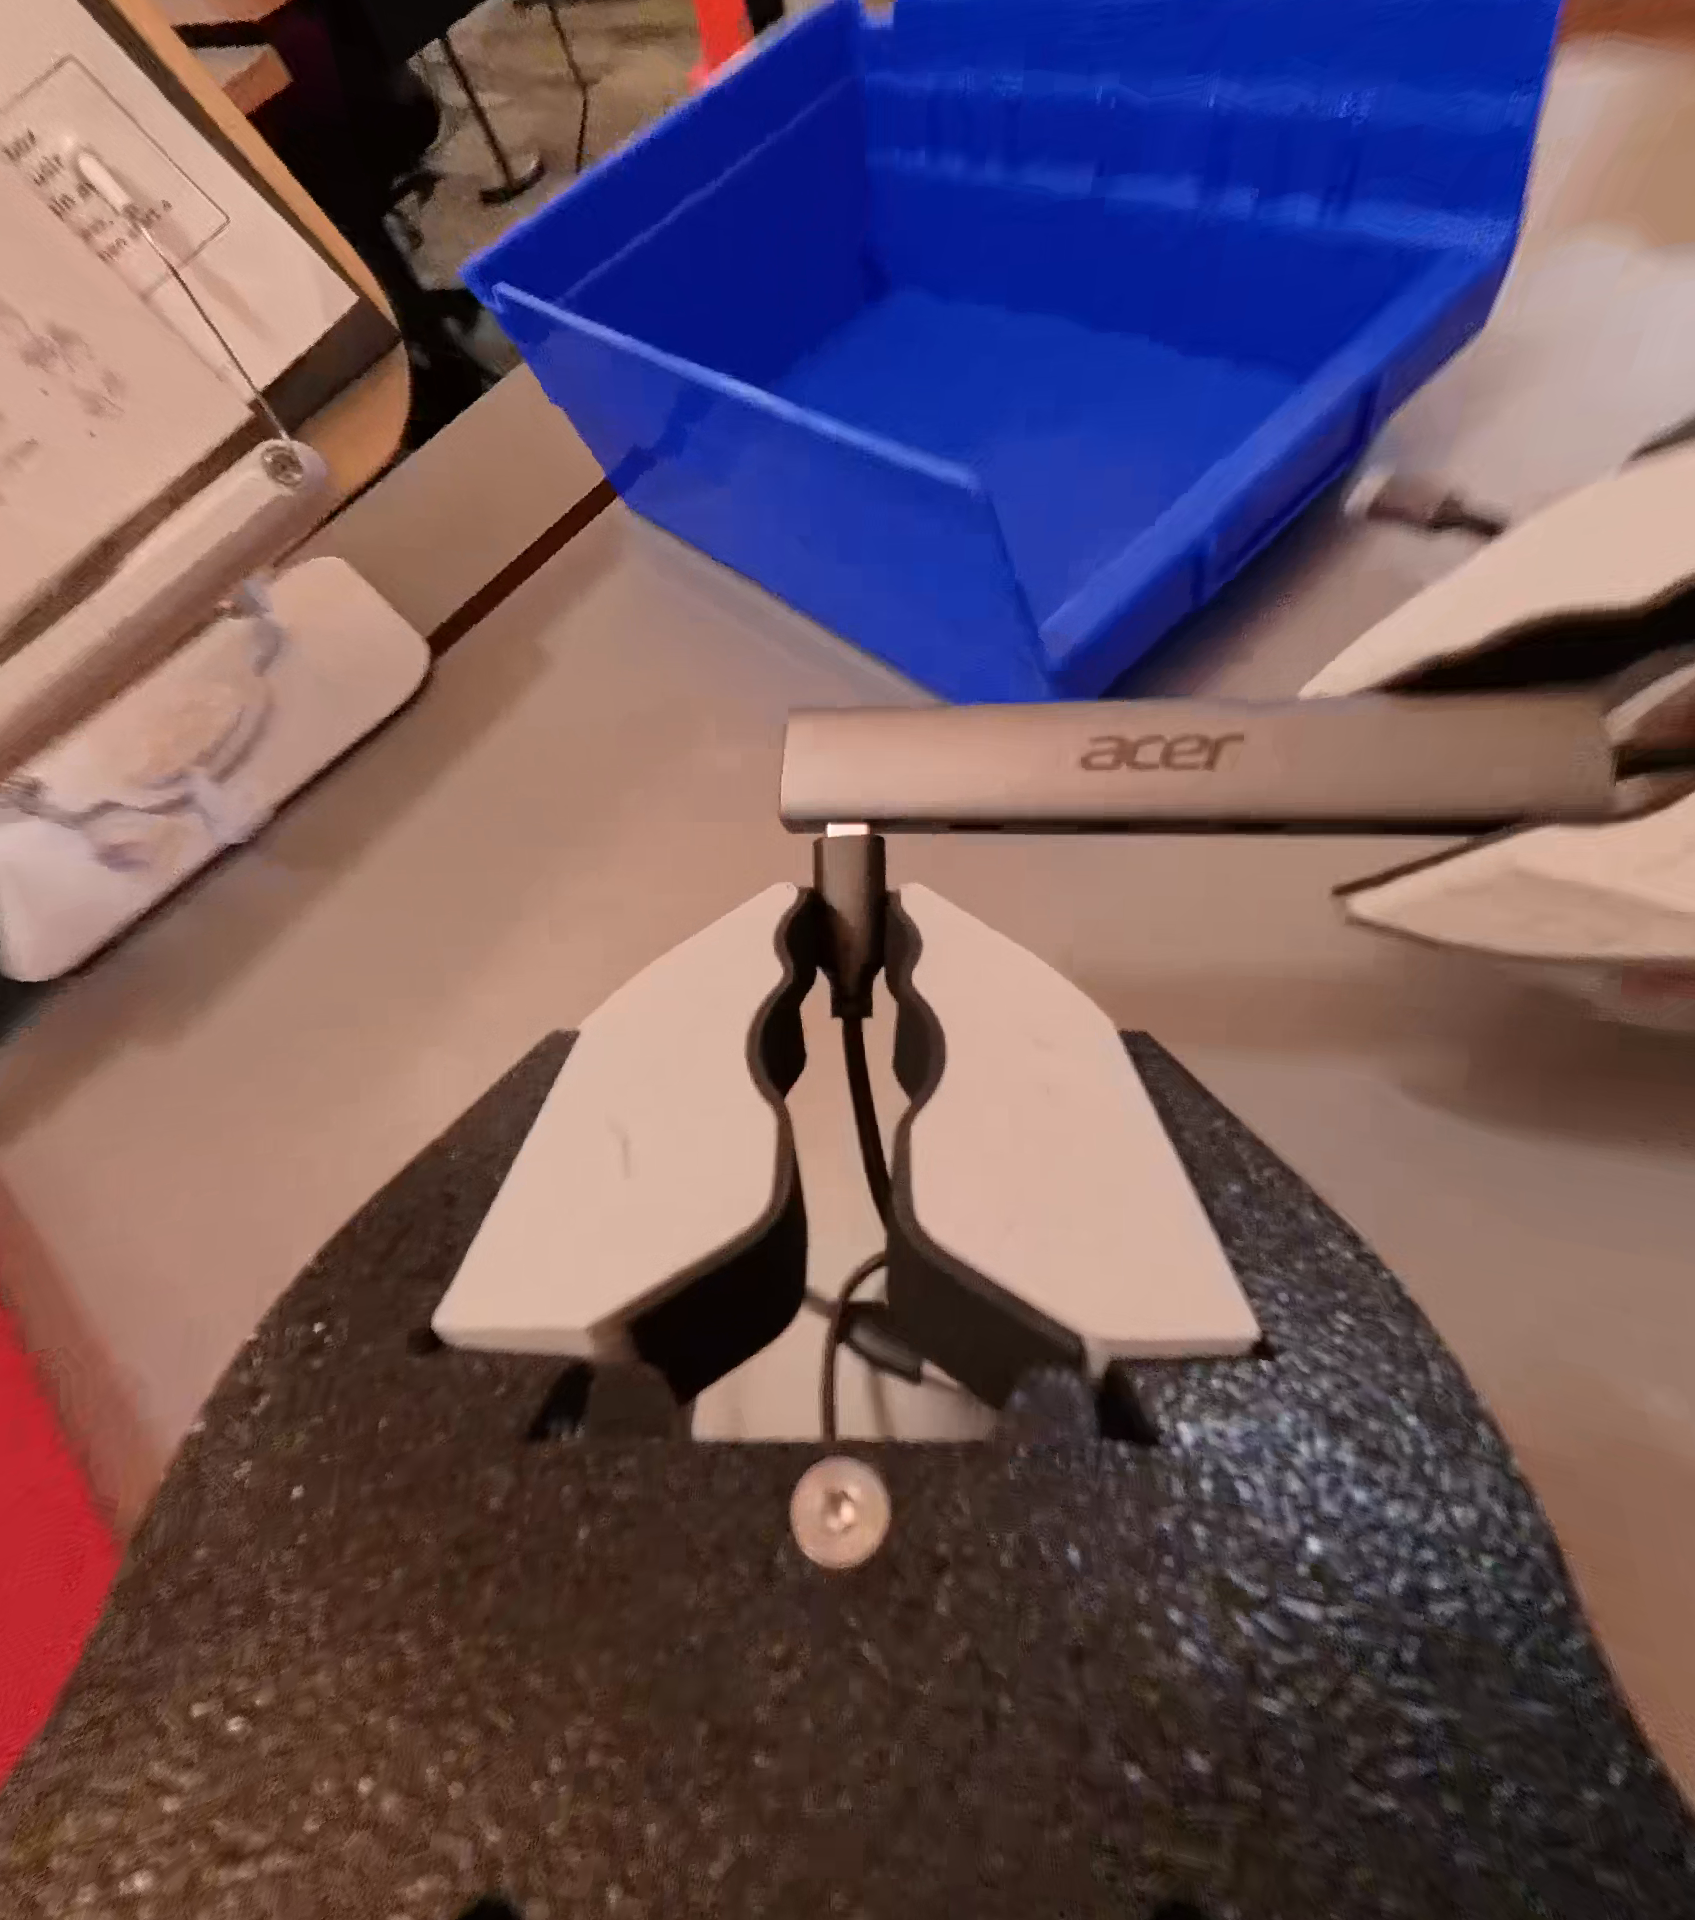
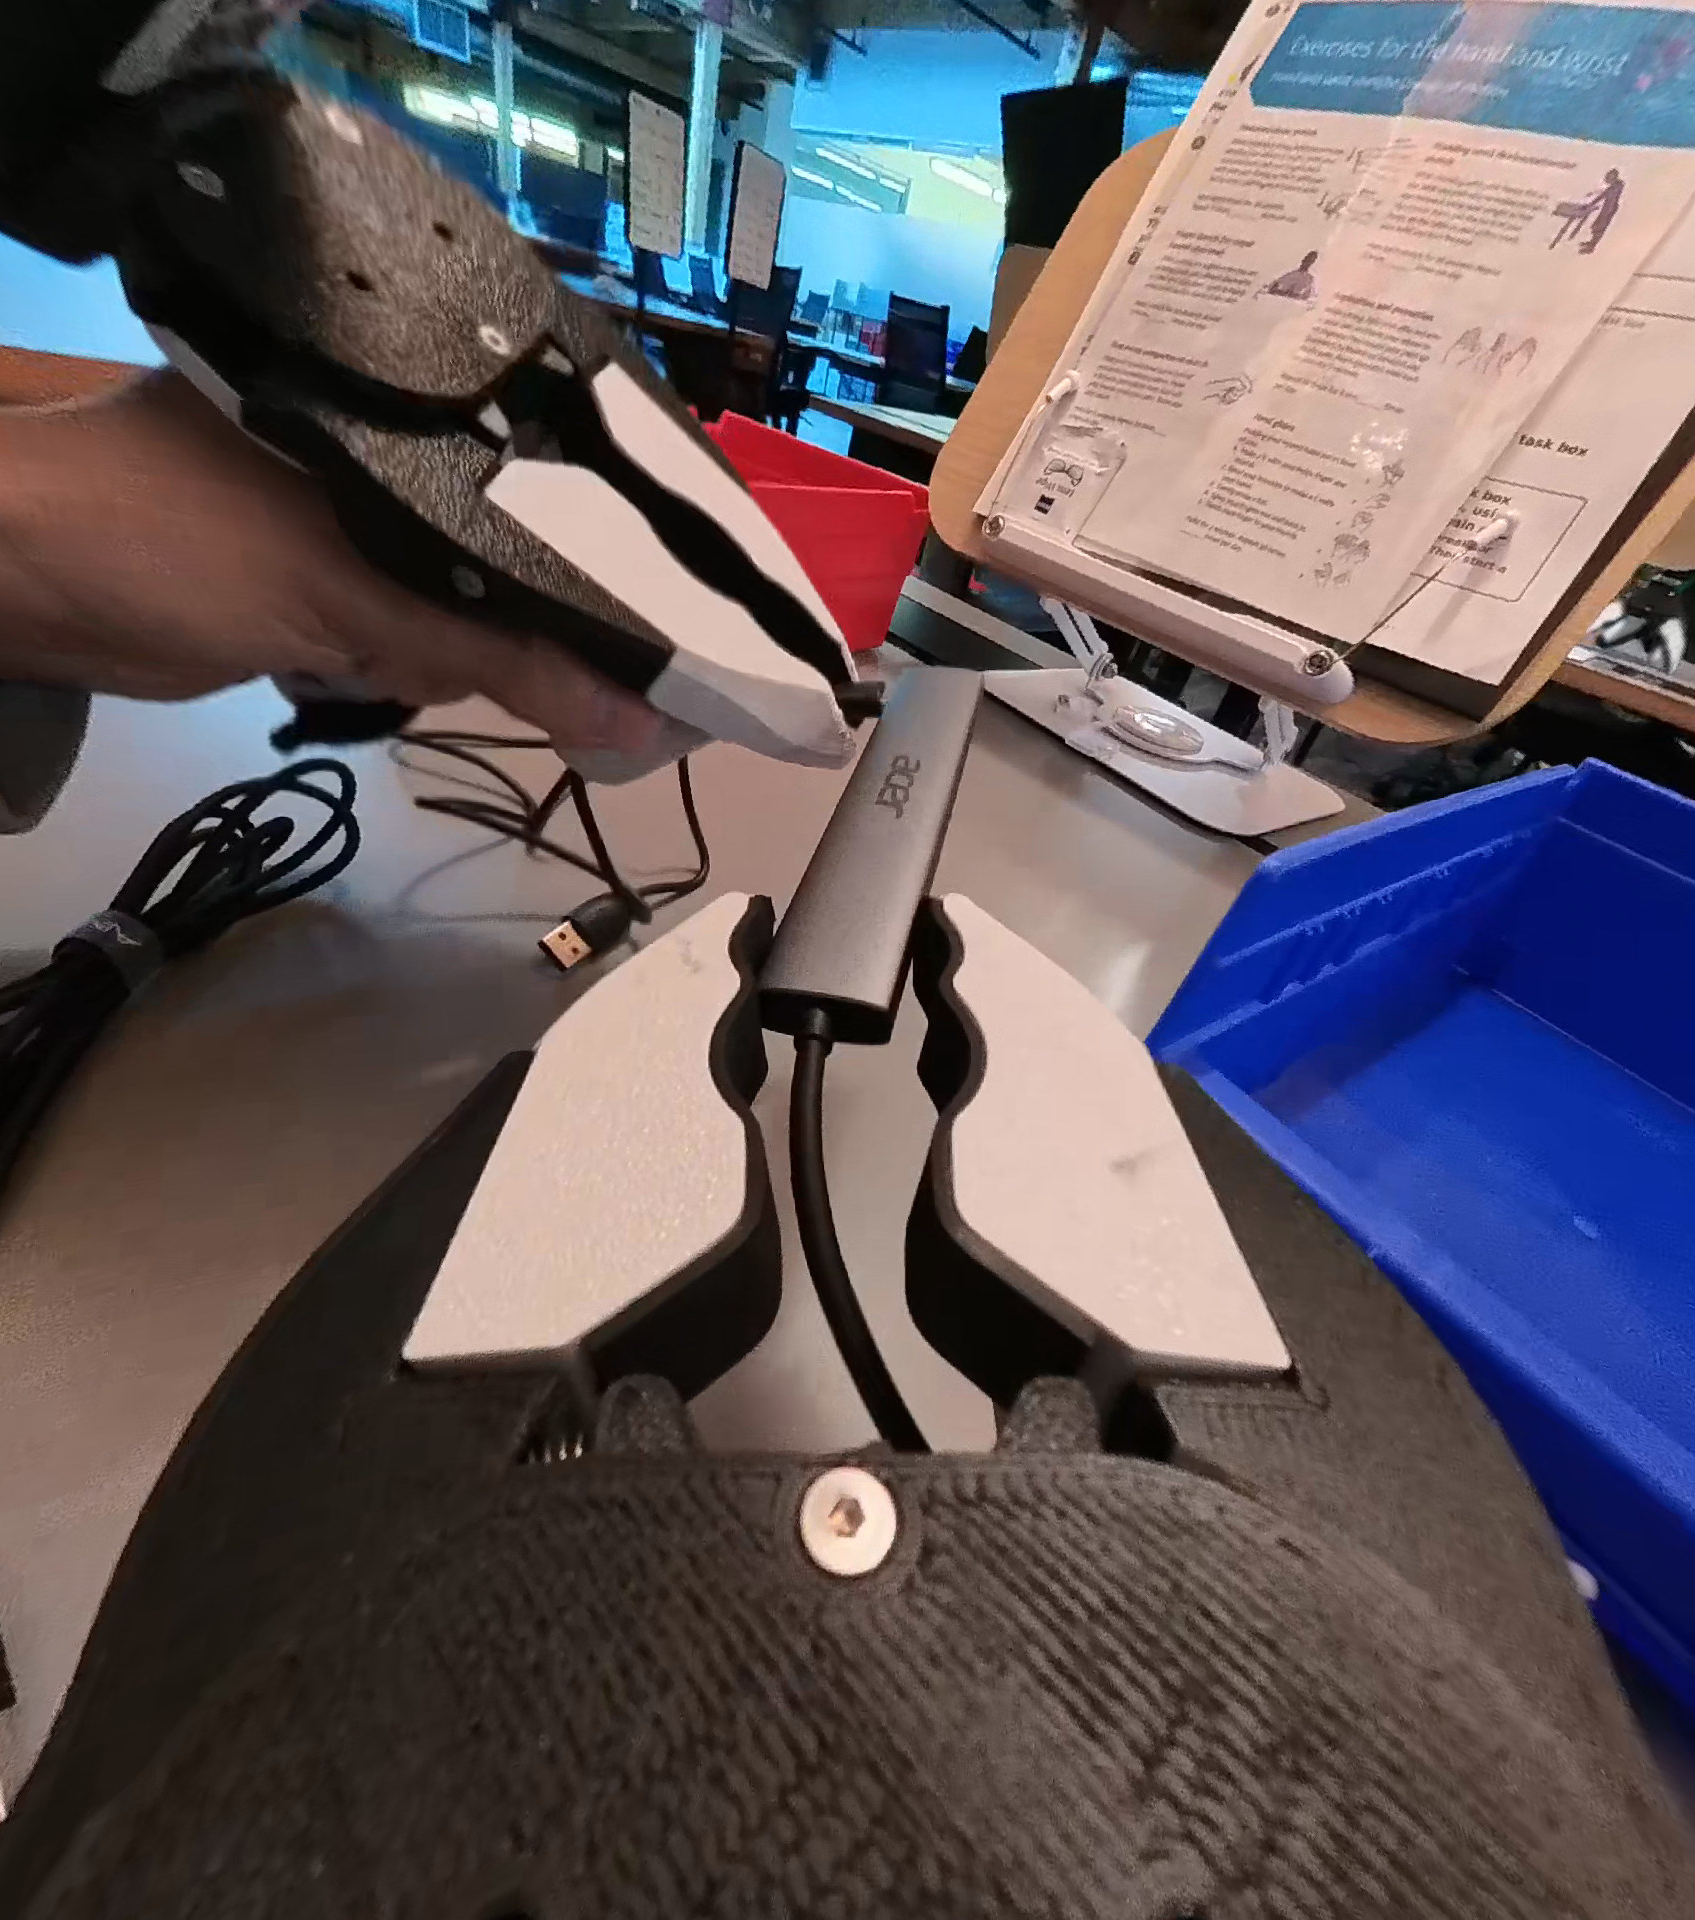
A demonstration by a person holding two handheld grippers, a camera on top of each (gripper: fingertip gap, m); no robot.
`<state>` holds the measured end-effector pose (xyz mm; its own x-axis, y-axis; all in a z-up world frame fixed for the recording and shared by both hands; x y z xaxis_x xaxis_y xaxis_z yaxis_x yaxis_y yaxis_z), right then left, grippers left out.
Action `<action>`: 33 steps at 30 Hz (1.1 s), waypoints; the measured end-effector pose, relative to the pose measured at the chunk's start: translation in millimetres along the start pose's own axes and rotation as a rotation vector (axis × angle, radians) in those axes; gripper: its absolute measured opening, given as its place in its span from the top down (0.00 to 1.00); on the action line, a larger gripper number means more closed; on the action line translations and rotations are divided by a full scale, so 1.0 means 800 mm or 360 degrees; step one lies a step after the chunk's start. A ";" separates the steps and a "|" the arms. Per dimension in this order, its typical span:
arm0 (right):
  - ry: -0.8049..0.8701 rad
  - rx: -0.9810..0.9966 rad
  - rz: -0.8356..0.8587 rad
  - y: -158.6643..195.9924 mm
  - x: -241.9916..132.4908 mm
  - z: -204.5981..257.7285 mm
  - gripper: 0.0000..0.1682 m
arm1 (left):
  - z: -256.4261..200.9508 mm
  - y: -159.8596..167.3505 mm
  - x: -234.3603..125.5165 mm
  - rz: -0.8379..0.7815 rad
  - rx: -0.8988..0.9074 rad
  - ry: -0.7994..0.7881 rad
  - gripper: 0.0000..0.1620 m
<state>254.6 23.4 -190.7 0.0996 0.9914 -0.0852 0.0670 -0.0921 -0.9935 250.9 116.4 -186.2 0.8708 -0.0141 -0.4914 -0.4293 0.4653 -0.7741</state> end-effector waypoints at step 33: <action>0.0132 0.0193 -0.0292 -0.022 -0.006 -0.019 0.85 | -0.017 -0.016 0.002 -0.0100 -0.0512 0.0181 0.92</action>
<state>268.2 19.1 -171.3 0.1781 0.9790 0.0990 -0.0278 0.1056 -0.9940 254.5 98.7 -182.4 0.8735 -0.1408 -0.4660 -0.4450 0.1576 -0.8816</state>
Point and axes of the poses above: each gripper's, where its closed fingertips meet, x out along the fingers, y out of its underside, z = x × y across the jaws, the point moved 2 cm from there along -x, back along the fingers, and after that the axes turned 8 degrees about x, right-handed, at the moved point
